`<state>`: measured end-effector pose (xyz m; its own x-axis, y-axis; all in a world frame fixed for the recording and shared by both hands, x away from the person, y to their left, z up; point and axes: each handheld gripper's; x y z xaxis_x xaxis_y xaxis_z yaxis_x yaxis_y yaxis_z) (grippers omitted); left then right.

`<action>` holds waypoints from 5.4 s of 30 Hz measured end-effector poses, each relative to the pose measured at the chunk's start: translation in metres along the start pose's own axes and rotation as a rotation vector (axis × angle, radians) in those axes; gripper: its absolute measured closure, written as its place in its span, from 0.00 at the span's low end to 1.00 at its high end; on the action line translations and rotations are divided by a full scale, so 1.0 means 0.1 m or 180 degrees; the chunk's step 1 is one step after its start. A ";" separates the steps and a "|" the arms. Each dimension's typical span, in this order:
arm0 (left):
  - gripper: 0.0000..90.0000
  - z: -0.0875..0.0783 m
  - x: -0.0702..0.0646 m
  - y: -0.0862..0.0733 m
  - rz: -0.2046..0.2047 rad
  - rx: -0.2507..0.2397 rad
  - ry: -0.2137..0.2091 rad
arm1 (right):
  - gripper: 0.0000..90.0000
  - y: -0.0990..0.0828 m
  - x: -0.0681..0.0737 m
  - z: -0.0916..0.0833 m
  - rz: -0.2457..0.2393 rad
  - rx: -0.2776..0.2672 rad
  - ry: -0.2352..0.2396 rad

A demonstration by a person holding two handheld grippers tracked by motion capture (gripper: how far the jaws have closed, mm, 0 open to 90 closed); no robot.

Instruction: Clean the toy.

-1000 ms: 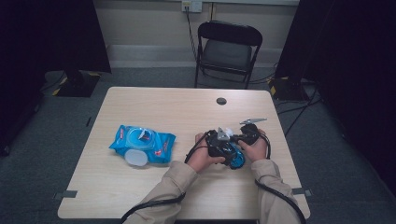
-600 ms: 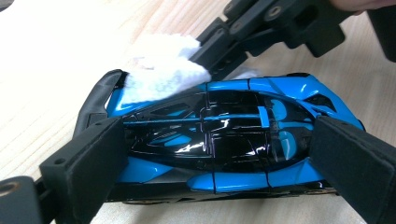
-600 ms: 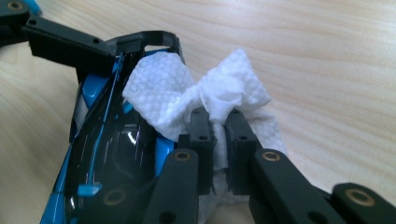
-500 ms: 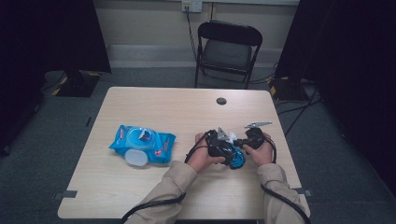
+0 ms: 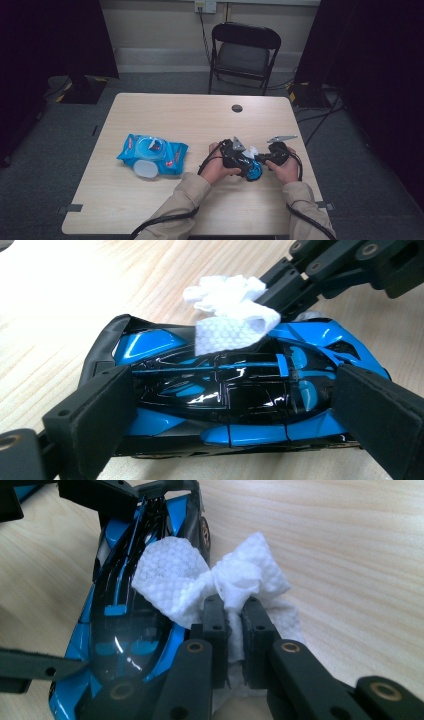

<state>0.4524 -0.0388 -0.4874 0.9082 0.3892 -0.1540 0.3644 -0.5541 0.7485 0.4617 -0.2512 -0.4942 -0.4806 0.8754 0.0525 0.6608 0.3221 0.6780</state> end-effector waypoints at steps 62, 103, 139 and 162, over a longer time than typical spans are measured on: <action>0.22 -0.31 -0.05 -0.01 0.0024 -0.0015 -0.0273 | 0.92 -0.42 0.11 -0.96 -0.0197 -0.0501 0.0007; 0.52 -0.96 -0.15 -0.77 -0.0113 -0.0094 -0.0506 | 0.62 -0.29 1.33 -0.28 -0.1041 -0.0312 0.0654; 0.46 -0.81 -0.36 -0.84 0.0172 0.0254 -0.0666 | 0.25 0.27 0.74 -0.23 -0.0509 -0.0396 -0.0253; 0.46 -0.80 -0.34 -0.85 0.0226 0.0252 -0.0686 | 0.25 0.42 0.67 0.23 -0.0484 -0.0146 -0.0302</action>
<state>0.3740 0.0538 -0.4945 0.9519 0.1858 -0.2434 0.3055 -0.6336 0.7108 0.4703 -0.1713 -0.4793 -0.5149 0.8487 -0.1209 0.5567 0.4383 0.7057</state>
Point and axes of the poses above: each handheld gripper's, and its own axes: z roughly forward along the jaws, y roughly out of its top, x roughly to its left, and after that the axes turned 13 degrees about -y, right-handed
